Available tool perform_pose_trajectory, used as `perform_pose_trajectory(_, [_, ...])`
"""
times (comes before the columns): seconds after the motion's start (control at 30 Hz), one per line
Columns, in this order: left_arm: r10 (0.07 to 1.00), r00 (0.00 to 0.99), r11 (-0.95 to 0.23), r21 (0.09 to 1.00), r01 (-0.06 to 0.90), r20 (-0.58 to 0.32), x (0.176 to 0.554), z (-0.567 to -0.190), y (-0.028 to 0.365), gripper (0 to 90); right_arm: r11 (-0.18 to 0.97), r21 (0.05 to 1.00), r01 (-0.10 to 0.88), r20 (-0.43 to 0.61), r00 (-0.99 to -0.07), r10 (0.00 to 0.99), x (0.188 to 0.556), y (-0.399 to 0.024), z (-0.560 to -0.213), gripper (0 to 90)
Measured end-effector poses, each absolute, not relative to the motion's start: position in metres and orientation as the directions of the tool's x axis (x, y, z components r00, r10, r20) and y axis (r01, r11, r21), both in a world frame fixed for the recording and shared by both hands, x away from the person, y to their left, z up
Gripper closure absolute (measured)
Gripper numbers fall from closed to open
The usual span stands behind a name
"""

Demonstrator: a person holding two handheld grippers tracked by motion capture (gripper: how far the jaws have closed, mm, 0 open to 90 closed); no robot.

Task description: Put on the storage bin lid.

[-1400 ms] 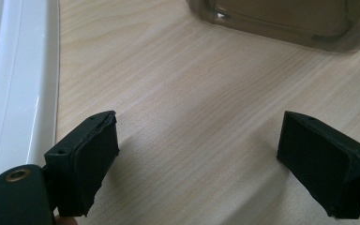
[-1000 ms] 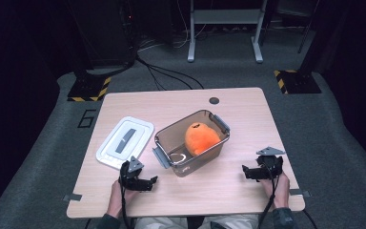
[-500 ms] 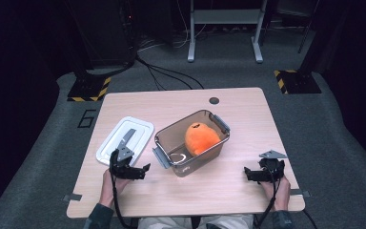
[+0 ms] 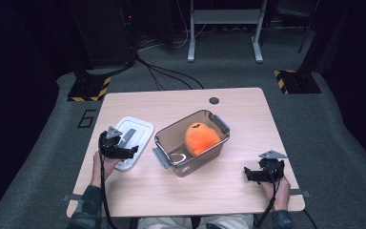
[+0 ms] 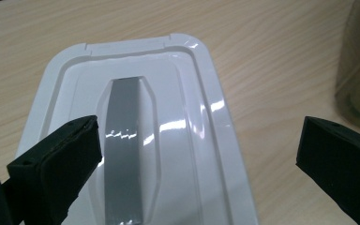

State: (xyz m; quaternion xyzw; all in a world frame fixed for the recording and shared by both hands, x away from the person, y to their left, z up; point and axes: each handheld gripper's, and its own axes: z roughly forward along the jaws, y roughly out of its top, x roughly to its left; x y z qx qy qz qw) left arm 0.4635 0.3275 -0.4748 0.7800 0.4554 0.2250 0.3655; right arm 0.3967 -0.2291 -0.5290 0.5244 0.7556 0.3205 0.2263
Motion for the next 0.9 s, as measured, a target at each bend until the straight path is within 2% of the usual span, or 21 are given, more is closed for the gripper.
perform_pose_trajectory(0.23, [0.888, 0.461, -0.293, 0.754, 0.588, -0.014, 0.483, -0.482, 0.337, 0.0, 0.244, 0.721, 0.648, 0.000, -0.353, 0.936, 0.397, -0.229, -0.529, 0.9])
perform_pose_trajectory(0.4, [0.892, 0.453, -0.316, 0.730, 0.605, 0.011, 0.494, -0.487, 0.342, 0.0, 0.252, 0.722, 0.644, -0.008, -0.357, 0.934, 0.397, -0.230, -0.529, 1.1])
perform_pose_trajectory(0.5, [0.901, 0.434, -0.293, 0.723, 0.626, -0.010, 0.501, -0.492, 0.345, 4.5, 0.253, 0.723, 0.643, -0.007, -0.359, 0.933, 0.397, -0.230, -0.529, 1.7])
perform_pose_trajectory(0.7, [0.910, 0.413, -0.267, 0.708, 0.654, -0.039, 0.515, -0.502, 0.354, 7.5, 0.253, 0.723, 0.643, -0.006, -0.360, 0.933, 0.397, -0.230, -0.529, 1.7])
perform_pose_trajectory(0.77, [0.903, 0.428, -0.285, 0.705, 0.650, -0.028, 0.516, -0.505, 0.354, 13.9, 0.250, 0.723, 0.644, -0.003, -0.359, 0.933, 0.397, -0.230, -0.529, 1.8])
perform_pose_trajectory(0.83, [0.902, 0.431, -0.293, 0.705, 0.646, -0.021, 0.517, -0.506, 0.353, 28.6, 0.251, 0.723, 0.643, -0.003, -0.360, 0.933, 0.397, -0.230, -0.529, 1.8])
perform_pose_trajectory(0.9, [0.900, 0.436, -0.297, 0.705, 0.644, -0.018, 0.517, -0.506, 0.354, 33.4, 0.251, 0.723, 0.643, -0.003, -0.360, 0.933, 0.397, -0.230, -0.529, 1.8])
